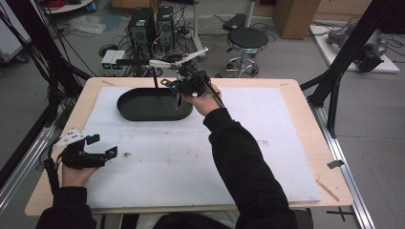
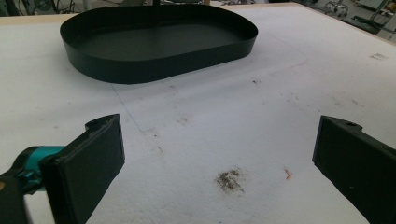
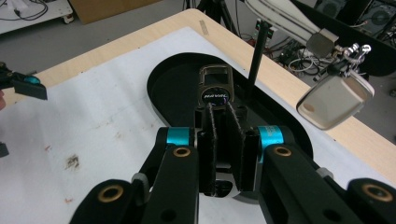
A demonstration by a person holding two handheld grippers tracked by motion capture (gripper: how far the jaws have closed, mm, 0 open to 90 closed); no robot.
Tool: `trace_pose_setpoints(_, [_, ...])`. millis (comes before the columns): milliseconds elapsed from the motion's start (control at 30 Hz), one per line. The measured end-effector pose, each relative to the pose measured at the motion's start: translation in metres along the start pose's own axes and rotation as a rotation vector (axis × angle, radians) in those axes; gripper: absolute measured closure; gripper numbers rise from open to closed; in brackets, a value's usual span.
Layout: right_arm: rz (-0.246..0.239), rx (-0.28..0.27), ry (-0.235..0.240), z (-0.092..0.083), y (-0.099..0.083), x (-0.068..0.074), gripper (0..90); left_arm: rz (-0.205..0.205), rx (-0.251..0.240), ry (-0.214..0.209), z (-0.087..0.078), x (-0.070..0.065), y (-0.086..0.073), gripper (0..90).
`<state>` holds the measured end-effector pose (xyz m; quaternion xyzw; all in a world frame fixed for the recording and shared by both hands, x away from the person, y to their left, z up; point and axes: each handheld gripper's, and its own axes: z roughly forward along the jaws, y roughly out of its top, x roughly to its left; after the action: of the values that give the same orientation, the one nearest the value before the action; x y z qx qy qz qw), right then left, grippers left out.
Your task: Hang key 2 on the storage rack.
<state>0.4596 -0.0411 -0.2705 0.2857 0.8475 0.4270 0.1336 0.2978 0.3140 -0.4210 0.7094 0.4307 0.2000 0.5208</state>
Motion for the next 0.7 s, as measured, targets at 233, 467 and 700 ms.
trace_pose_setpoints(233, [0.023,-0.003,-0.02,0.014,0.016,-0.009,83.0,-0.002,-0.002,0.0,0.0,0.001,0.0,2.6])
trace_pose_setpoints(467, [0.028,-0.02,-0.035,0.029,0.028,-0.012,83.0,-0.002,-0.003,0.0,-0.001,0.002,-0.001,2.6])
trace_pose_setpoints(700, [0.045,-0.016,-0.085,0.045,0.035,-0.019,83.0,-0.001,-0.001,-0.003,-0.001,0.002,-0.001,2.6])
